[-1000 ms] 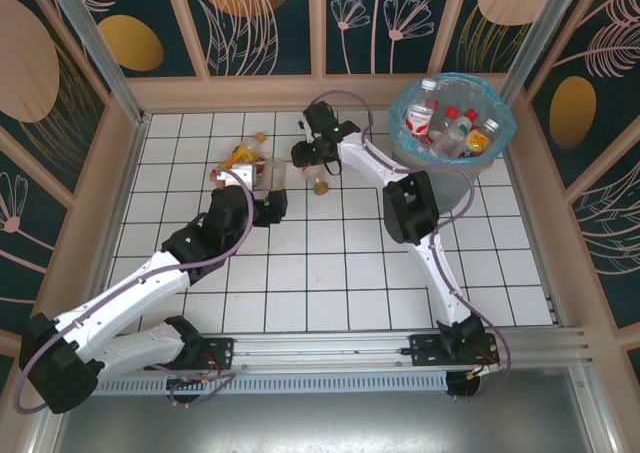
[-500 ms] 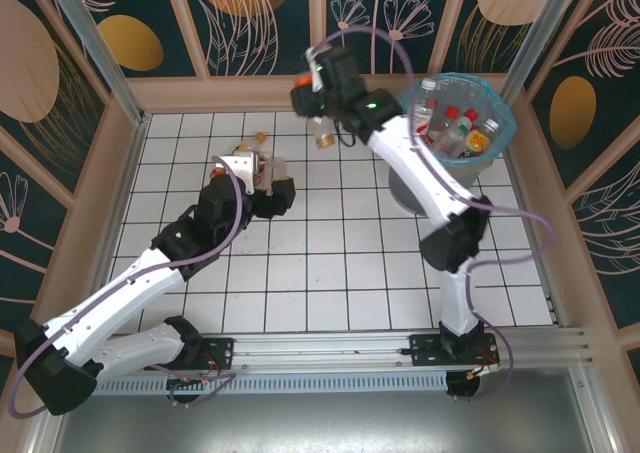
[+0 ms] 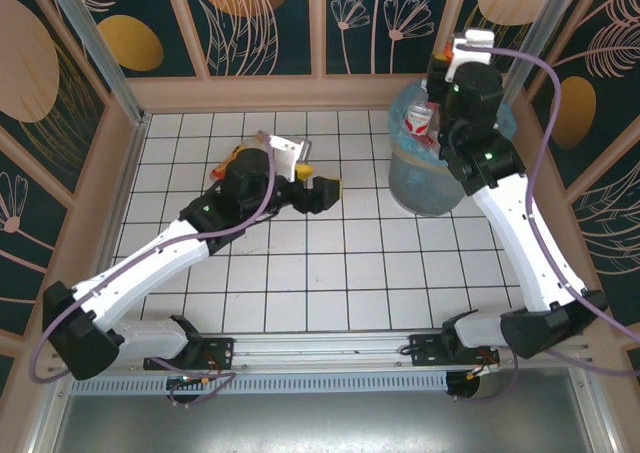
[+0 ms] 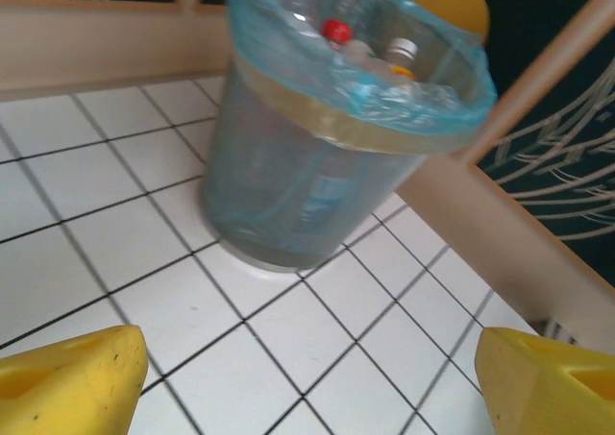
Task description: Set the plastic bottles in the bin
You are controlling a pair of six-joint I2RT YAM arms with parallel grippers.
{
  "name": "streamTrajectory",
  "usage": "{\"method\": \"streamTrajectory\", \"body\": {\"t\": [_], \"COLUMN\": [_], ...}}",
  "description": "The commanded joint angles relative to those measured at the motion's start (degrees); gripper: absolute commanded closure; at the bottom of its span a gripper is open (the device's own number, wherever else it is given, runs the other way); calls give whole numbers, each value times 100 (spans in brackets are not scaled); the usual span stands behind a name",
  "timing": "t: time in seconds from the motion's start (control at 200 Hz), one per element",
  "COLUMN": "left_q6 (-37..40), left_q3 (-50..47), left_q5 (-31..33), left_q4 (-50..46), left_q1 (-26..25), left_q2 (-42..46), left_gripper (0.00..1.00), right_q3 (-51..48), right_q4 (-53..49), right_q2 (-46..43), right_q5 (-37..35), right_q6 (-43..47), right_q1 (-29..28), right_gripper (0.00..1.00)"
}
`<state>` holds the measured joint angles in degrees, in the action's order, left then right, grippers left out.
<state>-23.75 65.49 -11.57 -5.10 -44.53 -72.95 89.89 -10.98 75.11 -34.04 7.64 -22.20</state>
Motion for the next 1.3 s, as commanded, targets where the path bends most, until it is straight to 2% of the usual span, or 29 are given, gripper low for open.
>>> {"method": "streamTrajectory", "body": {"t": [0.0,0.135,0.315,0.671,0.881,1.291], "left_q6": [223,214,22,29,-47,-64], "left_q3": [404,408,137,109,-92,-263], "left_q5": [-410,-199,-222,-13,165,243], "left_q4": [233,309,598,475,453,489], "left_q1": [-29,-28,-27,-29,-29,-24], "left_q2": [-226,-359,-434,-500,-398,-386], "left_gripper": [12,11,11,11,10,10], "right_q3": [-704,-1415,-1525,-2237,-2362,-2087], "right_q4": [969,1267,1216,1004,701,251], "right_q2": [-571,-816,-582,-563,-603,-530], "right_q5": [-160,268,824,1077,1305,1494], "right_q6": [-6,-231,-572,-857,-992,-1193], "right_q1": [320,631,676,889,1092,1121], "right_gripper": [56,56,56,54,51,51]}}
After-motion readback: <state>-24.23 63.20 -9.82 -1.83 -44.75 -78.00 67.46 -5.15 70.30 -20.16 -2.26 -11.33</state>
